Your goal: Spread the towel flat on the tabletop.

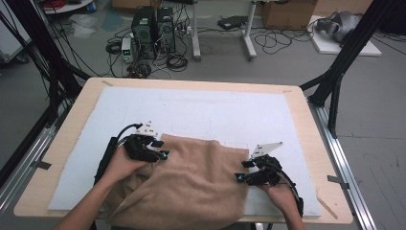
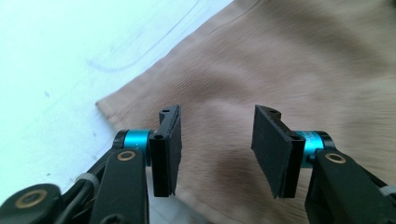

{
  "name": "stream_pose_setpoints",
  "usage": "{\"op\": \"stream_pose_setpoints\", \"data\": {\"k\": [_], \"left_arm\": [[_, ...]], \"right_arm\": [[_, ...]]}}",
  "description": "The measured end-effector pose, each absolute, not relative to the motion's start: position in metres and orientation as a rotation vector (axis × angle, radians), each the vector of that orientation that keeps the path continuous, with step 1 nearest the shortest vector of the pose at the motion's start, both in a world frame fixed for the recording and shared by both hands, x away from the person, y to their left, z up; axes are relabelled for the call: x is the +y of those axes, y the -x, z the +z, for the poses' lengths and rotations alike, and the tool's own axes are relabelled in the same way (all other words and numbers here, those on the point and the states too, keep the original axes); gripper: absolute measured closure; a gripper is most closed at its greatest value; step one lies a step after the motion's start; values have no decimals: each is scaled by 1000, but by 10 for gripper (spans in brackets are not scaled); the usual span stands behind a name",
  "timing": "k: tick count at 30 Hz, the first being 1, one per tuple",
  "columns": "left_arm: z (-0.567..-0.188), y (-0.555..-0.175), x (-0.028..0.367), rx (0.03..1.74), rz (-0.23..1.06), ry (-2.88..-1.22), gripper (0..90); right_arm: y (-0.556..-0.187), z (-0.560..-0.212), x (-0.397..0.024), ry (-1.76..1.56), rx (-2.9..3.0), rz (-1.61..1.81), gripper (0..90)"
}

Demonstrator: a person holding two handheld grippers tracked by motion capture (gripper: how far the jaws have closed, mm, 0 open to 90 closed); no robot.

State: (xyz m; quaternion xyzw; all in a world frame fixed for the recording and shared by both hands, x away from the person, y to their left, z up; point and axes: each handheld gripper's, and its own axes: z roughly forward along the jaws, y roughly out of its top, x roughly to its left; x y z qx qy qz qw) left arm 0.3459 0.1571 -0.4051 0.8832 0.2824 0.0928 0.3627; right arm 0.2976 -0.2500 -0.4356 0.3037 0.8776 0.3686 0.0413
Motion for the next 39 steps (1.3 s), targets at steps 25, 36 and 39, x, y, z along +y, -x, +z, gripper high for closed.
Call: {"op": "stream_pose_setpoints", "data": {"k": [25,36,39], "left_arm": [[-412,-360,165,865,282,-2290,863],[-335,-416,183,981,615,-1961,864],[-320,-435,182,1054,633,-1929,613]], "right_arm": [[-329,-418,-240,-809,2684,1023,845],[-415,-321,-232,-766,2479,1020,845],[-441,-300,-230,-846,2377,1055,711]]}}
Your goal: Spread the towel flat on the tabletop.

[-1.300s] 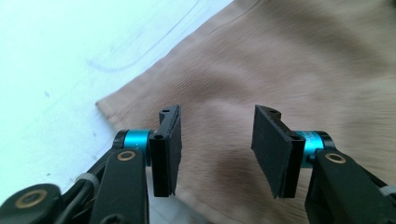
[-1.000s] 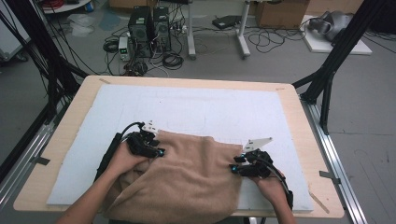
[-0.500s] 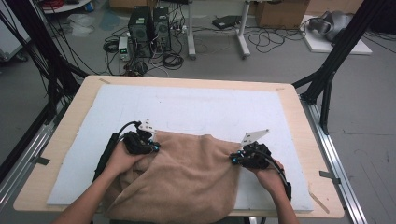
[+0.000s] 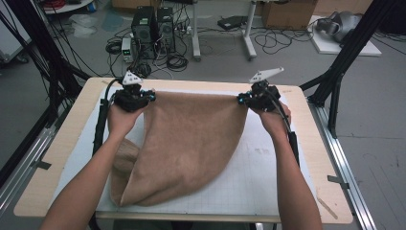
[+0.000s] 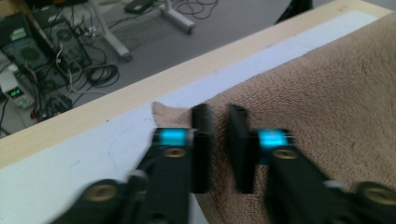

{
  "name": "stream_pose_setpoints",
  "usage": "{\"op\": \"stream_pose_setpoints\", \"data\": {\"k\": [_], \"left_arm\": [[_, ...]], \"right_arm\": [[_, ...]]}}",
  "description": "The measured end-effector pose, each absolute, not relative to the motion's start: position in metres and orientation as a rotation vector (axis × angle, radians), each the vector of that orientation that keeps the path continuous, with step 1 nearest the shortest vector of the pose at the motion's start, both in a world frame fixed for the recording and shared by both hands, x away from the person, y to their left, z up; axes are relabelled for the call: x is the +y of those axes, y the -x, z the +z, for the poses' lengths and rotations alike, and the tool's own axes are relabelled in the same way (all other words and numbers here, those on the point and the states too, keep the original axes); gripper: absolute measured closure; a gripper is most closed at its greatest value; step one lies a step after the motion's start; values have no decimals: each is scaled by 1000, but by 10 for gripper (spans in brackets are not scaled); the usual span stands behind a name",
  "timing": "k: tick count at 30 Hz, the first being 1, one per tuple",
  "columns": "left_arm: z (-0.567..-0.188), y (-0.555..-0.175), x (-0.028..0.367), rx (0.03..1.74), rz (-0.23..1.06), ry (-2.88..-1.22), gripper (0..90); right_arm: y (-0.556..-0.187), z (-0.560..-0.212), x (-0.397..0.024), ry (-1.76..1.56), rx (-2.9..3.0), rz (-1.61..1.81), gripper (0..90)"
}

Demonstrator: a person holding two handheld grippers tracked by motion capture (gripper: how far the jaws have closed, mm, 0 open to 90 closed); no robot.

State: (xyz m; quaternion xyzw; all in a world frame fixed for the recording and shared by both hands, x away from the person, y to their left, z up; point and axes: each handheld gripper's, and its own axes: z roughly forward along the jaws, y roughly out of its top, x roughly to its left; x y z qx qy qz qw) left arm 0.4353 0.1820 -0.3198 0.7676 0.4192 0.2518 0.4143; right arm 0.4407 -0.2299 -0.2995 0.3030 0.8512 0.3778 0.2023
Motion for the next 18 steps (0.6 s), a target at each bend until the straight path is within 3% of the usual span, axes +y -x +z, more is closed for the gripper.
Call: {"op": "stream_pose_setpoints", "data": {"k": [1,8,18], "left_arm": [[-322,-439,182,1073,607,-1952,584],[-367,-408,191,984,425,-2105,538],[-380,-353,197,875,330,-2121,481]], "right_arm": [[-453,-305,-229,-966,2385,1029,566],[-427,-355,-227,-964,2515,1058,517],[-364,-384,-228,-898,2570,1146,494]]}}
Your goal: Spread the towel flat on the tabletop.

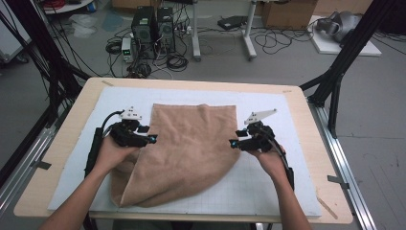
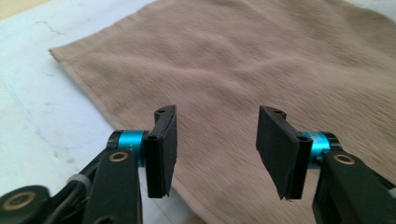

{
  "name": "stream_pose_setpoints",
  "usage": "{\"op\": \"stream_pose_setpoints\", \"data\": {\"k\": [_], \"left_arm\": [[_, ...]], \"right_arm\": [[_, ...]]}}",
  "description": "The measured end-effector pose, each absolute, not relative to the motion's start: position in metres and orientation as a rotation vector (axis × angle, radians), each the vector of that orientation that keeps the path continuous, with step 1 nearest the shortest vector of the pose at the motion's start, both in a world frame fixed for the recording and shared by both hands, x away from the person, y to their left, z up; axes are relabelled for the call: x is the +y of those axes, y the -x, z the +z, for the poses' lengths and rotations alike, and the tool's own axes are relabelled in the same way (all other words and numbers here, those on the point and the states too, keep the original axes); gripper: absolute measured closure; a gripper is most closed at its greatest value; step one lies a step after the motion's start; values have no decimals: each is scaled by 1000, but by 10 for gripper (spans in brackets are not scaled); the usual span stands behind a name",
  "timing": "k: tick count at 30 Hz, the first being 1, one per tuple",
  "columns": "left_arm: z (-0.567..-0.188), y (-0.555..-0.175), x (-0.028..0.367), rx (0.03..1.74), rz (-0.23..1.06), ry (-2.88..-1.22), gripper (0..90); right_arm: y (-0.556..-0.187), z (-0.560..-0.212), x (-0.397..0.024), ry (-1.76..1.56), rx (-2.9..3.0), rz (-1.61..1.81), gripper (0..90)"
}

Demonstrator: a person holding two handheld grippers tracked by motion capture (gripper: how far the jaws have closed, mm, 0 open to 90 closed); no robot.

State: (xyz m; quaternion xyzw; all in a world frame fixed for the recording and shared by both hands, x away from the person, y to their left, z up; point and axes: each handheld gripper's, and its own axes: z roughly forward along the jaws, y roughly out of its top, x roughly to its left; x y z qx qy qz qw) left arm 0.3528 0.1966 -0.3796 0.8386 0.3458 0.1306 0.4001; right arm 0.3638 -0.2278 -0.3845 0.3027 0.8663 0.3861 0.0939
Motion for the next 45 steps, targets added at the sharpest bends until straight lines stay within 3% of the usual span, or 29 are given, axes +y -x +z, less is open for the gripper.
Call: {"op": "stream_pose_setpoints", "data": {"k": [11,17,18,20,21,22,23,24,33,37,45], "left_arm": [[-398,-303,197,773,259,-2173,454],[-425,-304,194,777,186,-2222,613],[-427,-304,193,780,172,-2220,660],[-428,-305,191,778,165,-2218,789],[-427,-305,191,777,167,-2218,815],[-426,-305,191,778,171,-2217,815],[-424,-306,191,773,178,-2219,837],[-422,-306,191,774,184,-2216,840],[-390,-330,198,824,203,-2076,846],[-382,-358,199,884,270,-2075,846],[-411,-405,200,1049,307,-2109,844]], "right_arm": [[-309,-405,-217,-783,2657,1188,473],[-296,-426,-206,-743,2698,1171,471],[-297,-429,-203,-743,2700,1158,478],[-302,-435,-197,-743,2715,1145,597],[-303,-436,-195,-722,2711,1148,687],[-303,-436,-195,-722,2711,1148,687],[-304,-434,-193,-674,2714,1147,818],[-306,-433,-192,-669,2719,1155,837],[-320,-401,-197,-656,2665,1182,854],[-350,-380,-203,-735,2587,1203,854],[-401,-401,-192,-925,2605,1089,854]]}}
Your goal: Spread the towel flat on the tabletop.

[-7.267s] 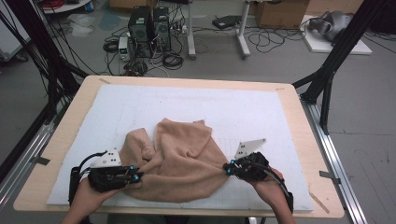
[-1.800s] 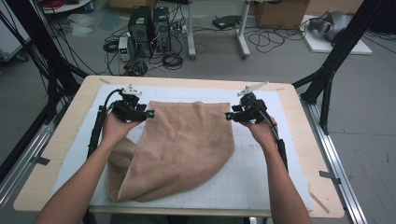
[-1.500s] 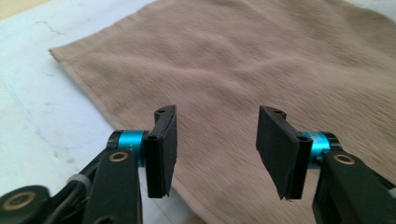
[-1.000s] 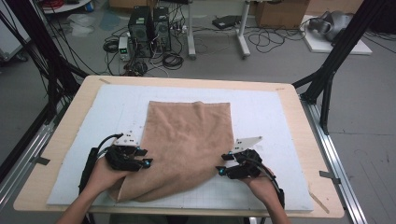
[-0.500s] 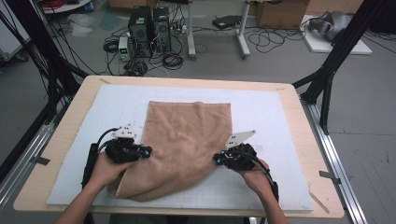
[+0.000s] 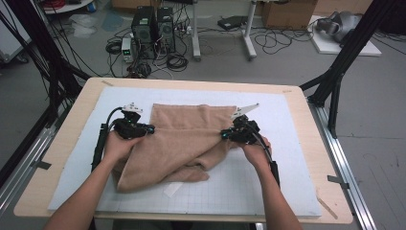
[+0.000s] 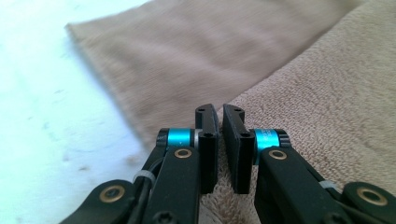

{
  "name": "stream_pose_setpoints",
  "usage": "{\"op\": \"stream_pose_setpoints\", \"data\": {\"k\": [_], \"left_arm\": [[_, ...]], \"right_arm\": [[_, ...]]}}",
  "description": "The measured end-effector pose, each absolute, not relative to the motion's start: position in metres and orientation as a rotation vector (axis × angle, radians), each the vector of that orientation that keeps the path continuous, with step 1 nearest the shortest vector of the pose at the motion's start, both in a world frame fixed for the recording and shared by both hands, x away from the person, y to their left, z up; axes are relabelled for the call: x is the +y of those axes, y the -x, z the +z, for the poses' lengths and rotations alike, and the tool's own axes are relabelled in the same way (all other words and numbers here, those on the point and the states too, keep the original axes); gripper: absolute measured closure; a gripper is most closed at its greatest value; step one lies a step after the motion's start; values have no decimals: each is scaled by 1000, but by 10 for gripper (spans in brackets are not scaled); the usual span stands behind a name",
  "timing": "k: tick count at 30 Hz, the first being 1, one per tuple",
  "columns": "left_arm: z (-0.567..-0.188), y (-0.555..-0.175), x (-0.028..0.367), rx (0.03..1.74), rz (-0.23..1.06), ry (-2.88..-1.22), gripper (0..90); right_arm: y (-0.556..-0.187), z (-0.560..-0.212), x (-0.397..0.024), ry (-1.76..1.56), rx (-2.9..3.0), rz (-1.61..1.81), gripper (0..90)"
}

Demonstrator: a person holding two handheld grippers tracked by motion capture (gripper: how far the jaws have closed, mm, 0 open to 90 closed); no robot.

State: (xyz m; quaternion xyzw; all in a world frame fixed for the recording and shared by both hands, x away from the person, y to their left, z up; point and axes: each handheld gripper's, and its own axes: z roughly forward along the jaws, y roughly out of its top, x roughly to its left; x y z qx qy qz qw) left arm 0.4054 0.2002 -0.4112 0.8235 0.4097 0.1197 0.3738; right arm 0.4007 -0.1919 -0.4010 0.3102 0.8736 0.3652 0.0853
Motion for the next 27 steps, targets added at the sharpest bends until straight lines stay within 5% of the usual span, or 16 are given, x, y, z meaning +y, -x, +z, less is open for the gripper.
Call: {"op": "stream_pose_setpoints", "data": {"k": [6,8,11,19,27], "left_arm": [[-422,-410,197,1050,287,-2150,801],[-415,-406,201,1043,273,-2124,700],[-405,-395,204,994,301,-2132,678],[-371,-356,216,888,363,-2106,523],[-369,-313,214,794,358,-2083,460]], "right_arm": [[-413,-425,-178,-958,2666,997,834],[-410,-418,-183,-961,2645,1024,723],[-404,-412,-188,-965,2613,1048,691],[-359,-381,-203,-849,2522,1143,625],[-323,-377,-197,-742,2552,1163,598]]}}
